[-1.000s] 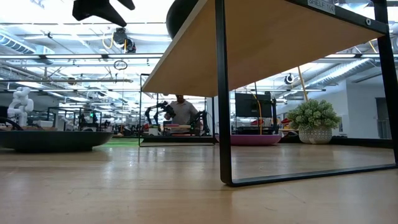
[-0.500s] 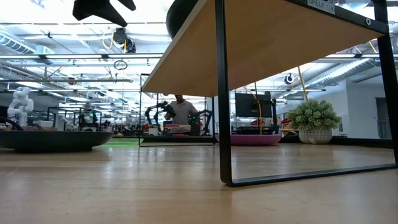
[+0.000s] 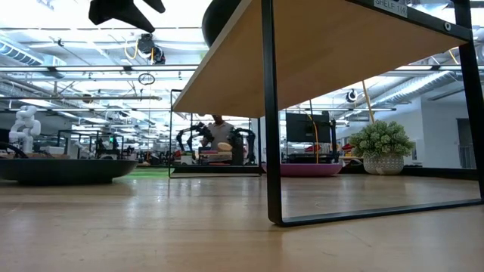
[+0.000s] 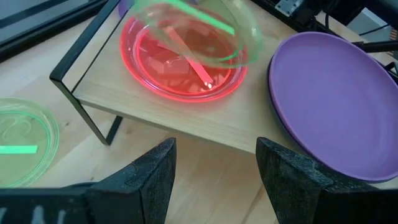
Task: Place and stack plates onto a shelf
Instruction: Stack the bottom green plate on top of the pink plate on the shelf
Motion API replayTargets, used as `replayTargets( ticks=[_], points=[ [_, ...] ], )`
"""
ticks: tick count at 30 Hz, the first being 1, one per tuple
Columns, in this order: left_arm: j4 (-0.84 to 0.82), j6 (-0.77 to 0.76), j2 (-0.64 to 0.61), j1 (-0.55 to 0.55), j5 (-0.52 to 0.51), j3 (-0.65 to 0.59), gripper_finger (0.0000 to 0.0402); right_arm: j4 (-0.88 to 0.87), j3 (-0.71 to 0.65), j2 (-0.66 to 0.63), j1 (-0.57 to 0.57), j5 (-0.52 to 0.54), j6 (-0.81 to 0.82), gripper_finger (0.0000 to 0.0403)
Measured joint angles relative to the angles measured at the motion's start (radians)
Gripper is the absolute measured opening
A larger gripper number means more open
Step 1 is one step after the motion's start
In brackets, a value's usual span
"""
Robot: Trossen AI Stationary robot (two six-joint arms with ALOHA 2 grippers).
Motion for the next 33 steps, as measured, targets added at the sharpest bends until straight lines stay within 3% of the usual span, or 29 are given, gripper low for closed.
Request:
replayTargets(
  ticks=[7, 33],
  points=[
    [-0.002, 0.008, 0.000, 0.000, 0.001, 0.000, 0.0225, -0.007, 0.000, 0.000, 0.000, 0.052, -0.009, 0.0000],
    [-0.004, 0.018, 0.000, 0.000, 0.002, 0.000, 0.0225, -0.050, 0.000, 0.024, 0.000, 0.020, -0.022, 0.0000]
  ],
)
